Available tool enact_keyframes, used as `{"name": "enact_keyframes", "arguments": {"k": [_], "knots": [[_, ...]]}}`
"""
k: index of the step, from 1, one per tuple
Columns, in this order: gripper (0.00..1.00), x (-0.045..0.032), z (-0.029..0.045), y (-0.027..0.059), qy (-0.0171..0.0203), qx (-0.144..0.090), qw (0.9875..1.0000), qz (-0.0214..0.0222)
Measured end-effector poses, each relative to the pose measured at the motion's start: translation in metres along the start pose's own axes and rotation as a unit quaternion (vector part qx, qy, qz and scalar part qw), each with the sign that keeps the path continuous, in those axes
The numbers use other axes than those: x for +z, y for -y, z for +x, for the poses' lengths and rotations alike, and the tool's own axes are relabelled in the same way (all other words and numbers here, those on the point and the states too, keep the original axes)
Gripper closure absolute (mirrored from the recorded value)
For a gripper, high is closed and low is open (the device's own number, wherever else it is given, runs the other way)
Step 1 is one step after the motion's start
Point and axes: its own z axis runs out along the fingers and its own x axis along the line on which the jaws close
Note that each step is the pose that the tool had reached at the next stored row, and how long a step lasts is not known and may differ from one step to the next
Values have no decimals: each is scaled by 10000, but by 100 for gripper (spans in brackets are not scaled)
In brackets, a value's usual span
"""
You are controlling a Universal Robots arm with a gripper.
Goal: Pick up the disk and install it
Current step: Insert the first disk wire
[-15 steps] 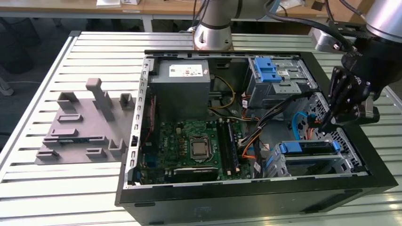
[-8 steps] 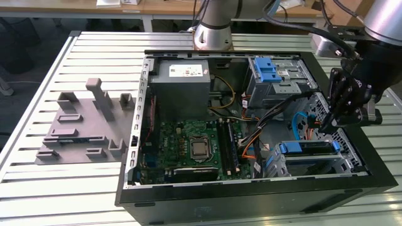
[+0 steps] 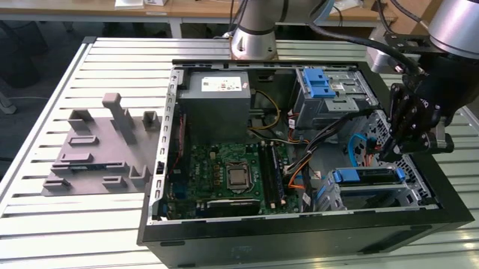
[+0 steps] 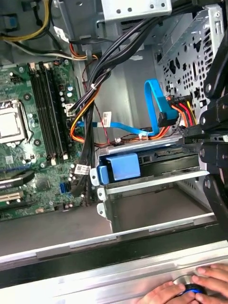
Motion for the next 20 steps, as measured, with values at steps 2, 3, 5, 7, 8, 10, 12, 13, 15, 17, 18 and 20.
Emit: {"name": "enact_keyframes", "arguments": {"k": [2, 3, 5, 7, 8, 10, 12, 13, 15, 17, 18, 20], "knots": [[84, 5, 0, 0, 14, -145, 9999, 28], [84, 8, 0, 0, 21, -213, 9998, 41], [84, 14, 1, -3, 34, -299, 9995, 57], [84, 23, 10, -11, 48, -338, 9994, 66], [84, 28, 17, -16, 58, -350, 9993, 68], [84, 40, 29, -20, 110, -371, 9992, 66], [84, 48, 36, -21, 198, -386, 9990, 58], [84, 52, 41, -22, 238, -394, 9989, 54], [84, 62, 52, -24, 279, -426, 9987, 53], [84, 68, 63, -25, 285, -502, 9983, 68], [84, 70, 68, -25, 289, -542, 9981, 77], [84, 76, 83, -27, 294, -612, 9977, 91]]}}
